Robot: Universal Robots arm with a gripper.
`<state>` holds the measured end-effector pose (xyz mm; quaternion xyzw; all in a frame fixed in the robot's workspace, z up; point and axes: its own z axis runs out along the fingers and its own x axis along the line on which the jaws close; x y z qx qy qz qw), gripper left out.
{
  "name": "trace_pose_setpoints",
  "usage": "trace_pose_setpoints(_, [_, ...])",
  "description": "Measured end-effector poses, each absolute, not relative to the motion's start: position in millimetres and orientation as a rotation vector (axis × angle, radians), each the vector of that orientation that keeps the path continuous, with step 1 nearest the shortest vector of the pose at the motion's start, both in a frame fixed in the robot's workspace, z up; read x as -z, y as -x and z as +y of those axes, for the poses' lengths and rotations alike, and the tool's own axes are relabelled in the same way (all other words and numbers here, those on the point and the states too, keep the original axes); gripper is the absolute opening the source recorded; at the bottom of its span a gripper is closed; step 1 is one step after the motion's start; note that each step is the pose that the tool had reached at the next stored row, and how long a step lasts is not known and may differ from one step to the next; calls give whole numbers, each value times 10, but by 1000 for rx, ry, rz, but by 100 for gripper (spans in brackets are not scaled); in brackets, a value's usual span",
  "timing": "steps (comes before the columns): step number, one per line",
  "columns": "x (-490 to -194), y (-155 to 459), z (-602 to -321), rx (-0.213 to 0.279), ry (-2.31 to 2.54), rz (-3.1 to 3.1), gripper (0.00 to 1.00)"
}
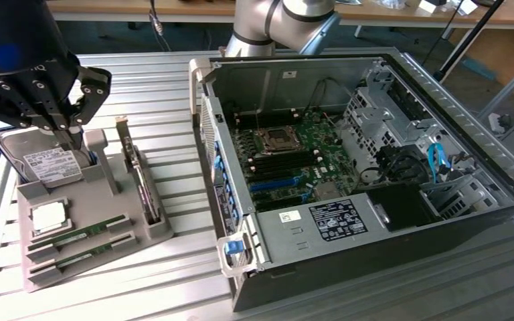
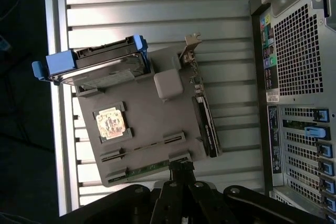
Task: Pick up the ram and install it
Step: 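Pick up the ram and move it above insertion slot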
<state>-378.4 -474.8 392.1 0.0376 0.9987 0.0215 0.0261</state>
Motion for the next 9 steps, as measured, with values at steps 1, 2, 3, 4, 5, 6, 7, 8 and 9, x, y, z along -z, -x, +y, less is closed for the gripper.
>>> trace_pose_setpoints(1, [-3921,3784,-4748,-66,-116,3086,11])
trace_pose_setpoints(2, [-3921,3785,-4747,-66,-115,3086,11])
trace_pose_setpoints(3, [-3921,3784,-4747,-67,-111,3087,11])
trace_pose_setpoints(4, [-3921,3784,-4747,-67,-98,3087,11])
trace_pose_setpoints(5, [-3921,3784,-4747,-67,-85,3088,11])
trace_pose_setpoints(6, [-3921,3784,-4748,-68,-72,3088,11])
trace_pose_setpoints(7, [-3921,3784,-4748,-68,-57,3089,11])
trace_pose_setpoints(8, [-3921,3785,-4748,-69,-41,3089,11])
trace_pose_setpoints(9, [-3921,3784,-4748,-69,-27,3090,11])
